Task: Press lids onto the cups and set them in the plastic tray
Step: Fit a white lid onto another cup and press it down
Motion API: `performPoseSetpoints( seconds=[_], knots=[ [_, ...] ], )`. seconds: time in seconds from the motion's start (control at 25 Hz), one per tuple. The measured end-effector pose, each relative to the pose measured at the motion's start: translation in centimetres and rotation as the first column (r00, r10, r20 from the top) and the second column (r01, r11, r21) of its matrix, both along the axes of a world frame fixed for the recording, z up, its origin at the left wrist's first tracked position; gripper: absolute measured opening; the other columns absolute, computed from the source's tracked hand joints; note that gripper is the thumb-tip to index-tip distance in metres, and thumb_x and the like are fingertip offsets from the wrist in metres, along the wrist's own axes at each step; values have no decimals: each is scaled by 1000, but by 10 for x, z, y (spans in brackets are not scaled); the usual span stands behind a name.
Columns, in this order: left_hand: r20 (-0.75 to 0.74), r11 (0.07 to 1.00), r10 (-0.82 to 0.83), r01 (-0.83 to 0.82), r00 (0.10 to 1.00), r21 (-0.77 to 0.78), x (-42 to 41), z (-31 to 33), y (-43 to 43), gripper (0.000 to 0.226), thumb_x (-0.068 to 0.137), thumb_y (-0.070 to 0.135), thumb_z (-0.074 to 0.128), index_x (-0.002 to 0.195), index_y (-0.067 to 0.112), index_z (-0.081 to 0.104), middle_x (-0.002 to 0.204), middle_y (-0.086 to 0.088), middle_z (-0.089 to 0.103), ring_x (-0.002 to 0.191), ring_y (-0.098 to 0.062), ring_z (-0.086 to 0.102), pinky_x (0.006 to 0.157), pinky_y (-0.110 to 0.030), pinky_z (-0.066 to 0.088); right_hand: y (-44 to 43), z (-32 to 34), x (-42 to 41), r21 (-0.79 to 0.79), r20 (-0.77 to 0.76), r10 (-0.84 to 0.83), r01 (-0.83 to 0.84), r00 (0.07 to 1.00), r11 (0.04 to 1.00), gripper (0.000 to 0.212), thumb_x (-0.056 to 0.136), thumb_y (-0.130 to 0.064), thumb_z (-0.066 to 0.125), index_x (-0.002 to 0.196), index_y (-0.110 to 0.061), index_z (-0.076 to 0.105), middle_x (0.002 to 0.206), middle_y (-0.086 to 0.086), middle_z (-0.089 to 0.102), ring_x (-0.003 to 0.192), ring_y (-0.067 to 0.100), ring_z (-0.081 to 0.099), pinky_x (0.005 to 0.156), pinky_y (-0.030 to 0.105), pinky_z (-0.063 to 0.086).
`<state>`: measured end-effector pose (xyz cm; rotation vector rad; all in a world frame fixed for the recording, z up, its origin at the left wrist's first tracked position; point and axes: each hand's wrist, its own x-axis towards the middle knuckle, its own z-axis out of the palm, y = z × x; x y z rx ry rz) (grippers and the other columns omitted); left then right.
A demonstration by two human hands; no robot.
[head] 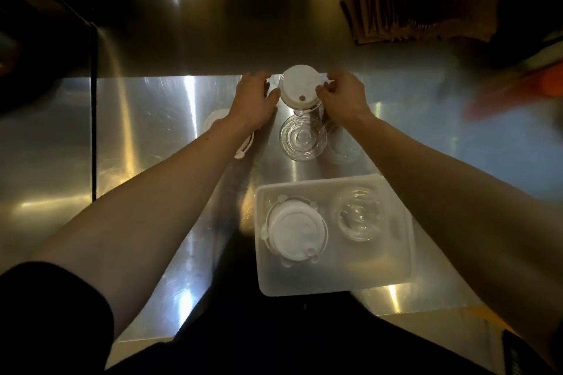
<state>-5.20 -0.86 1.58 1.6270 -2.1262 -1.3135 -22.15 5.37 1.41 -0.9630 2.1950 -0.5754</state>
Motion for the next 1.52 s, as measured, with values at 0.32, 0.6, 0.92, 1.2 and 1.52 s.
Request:
performPoseSetpoints(
  seconds=[0.32,0.6,0.92,1.2,1.52],
  knots=[
    [76,1000,-25,24,997,14,-20,-10,-9,32,97,25,53,122,7,61,125,-14,61,116,-27,57,100,-38,49,-6,-8,4,-12,55,-27,27,998,1000,27,93,-22,61,112,-4,67,107,12,70,97,21,64,81,24,44],
    [-77,989,149,-148,986,24,-19,-1,-2,35,96,20,58,129,14,59,130,-6,64,116,-22,62,90,-22,44,-11,-5,11,3,287,-233,243,929,970,32,89,-14,62,121,-9,64,113,9,68,100,24,65,90,40,57],
    [-178,972,234,-233,956,23,-8,21,-3,32,94,18,61,126,14,61,128,-4,63,113,-17,62,94,-25,51,-13,14,18,-54,388,-255,298,885,953,31,91,-12,60,122,-13,62,115,10,66,102,25,66,65,33,59],
    [-233,952,294,-305,927,-11,20,44,8,31,92,17,63,123,16,62,125,-1,64,111,-14,61,82,-10,47,-10,44,38,-176,358,-165,240,919,955,28,90,-8,62,118,-8,64,115,10,67,107,23,64,95,45,55],
    [-259,914,386,-405,885,-20,68,63,37,40,90,19,66,129,18,56,129,-1,62,108,-12,61,90,-18,48,2,63,79,-246,312,-8,89,950,965,24,91,-13,64,115,-10,66,100,-3,64,101,17,63,94,41,55]
  ],
)
